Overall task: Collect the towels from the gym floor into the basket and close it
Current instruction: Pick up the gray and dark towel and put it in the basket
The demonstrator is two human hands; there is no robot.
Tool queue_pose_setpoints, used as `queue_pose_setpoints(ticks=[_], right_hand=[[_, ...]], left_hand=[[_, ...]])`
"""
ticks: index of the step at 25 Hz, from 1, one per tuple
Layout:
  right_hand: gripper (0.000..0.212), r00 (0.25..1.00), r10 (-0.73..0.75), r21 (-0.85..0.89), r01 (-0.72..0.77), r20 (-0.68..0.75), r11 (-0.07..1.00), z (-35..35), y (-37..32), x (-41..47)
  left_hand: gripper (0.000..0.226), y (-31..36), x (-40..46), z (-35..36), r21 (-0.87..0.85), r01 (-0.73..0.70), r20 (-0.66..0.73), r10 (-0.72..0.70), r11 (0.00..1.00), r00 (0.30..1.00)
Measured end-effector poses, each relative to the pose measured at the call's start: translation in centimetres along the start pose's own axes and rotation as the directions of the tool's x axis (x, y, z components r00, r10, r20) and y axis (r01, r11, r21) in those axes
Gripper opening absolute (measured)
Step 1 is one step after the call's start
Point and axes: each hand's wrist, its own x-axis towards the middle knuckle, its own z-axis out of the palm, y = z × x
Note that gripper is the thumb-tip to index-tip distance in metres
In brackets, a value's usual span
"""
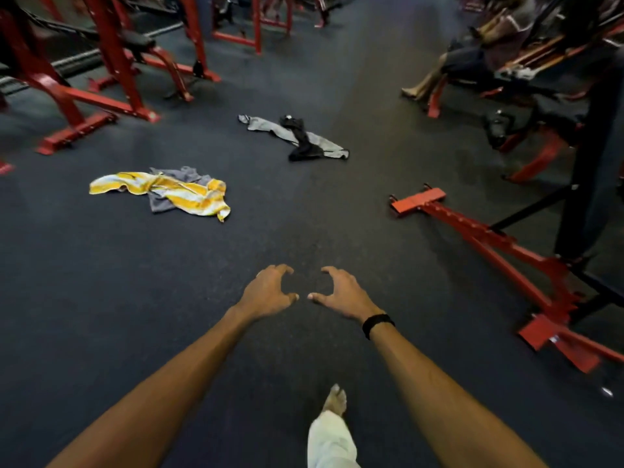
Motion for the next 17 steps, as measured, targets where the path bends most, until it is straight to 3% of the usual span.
queue_pose_setpoints(ticks=[6, 12, 17], right_hand=[[0.08, 0.998, -0.051, -0.008, 0.051, -0.022, 0.999, -6.6, 1.4, 16.4], [0.077, 0.995, -0.097, -0.091, 0.094, -0.022, 0.991, -18.4, 1.5, 33.6], [0.078, 0.983, -0.175, -0.17, 0.181, 0.051, 0.969, -21.0, -1.2, 49.0]], left_hand=[[0.062, 0.7, 16.8, -3.4, 0.026, 0.028, -0.025, -0.028, 0.999, 0.999], [0.061, 4.0, 33.9, -9.6, 0.003, 0.048, -0.099, -0.048, 0.999, 0.994], [0.062, 0.4, 46.9, -12.8, 0.018, 0.131, -0.117, -0.128, 0.991, 0.985]])
